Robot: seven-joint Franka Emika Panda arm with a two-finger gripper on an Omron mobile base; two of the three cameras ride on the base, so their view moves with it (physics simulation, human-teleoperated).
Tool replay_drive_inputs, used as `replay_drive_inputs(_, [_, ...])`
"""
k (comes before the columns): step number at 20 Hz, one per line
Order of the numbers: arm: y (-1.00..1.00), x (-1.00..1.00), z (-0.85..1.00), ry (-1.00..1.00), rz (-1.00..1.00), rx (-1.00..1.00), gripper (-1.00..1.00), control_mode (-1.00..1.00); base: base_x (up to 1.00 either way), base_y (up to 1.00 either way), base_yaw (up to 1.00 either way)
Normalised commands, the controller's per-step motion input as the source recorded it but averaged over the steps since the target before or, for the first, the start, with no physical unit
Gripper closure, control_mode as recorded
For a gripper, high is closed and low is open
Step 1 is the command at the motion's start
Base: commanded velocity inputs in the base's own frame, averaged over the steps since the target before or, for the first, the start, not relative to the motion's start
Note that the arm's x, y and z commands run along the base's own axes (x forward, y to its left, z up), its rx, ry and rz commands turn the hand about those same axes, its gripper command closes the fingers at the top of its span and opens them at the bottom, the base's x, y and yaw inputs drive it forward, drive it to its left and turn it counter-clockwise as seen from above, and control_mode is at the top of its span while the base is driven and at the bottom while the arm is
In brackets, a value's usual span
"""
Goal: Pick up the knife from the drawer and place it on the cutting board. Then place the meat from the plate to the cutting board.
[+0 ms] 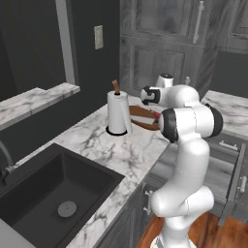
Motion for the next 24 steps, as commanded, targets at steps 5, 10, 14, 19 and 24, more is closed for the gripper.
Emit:
replay_drive_inputs(5, [0.00, 0.20, -0.19, 0.00, 0.04, 0.00, 1.00, -1.00, 0.00, 0.00, 0.00])
replay_drive_inputs(10, [0.00, 0.18, -0.16, 0.00, 0.04, 0.00, 1.00, -1.00, 0.00, 0.00, 0.00])
replay_drive_inputs(14, [0.00, 0.19, -0.17, 0.00, 0.04, 0.00, 1.00, -1.00, 0.00, 0.00, 0.00])
replay_drive_inputs(19, [-0.04, 0.21, -0.16, 0.00, 0.04, 0.00, 1.00, -1.00, 0.00, 0.00, 0.00])
replay_drive_inputs(24, [-0.07, 0.22, -0.11, 0.00, 0.04, -0.01, 1.00, -1.00, 0.00, 0.00, 0.00])
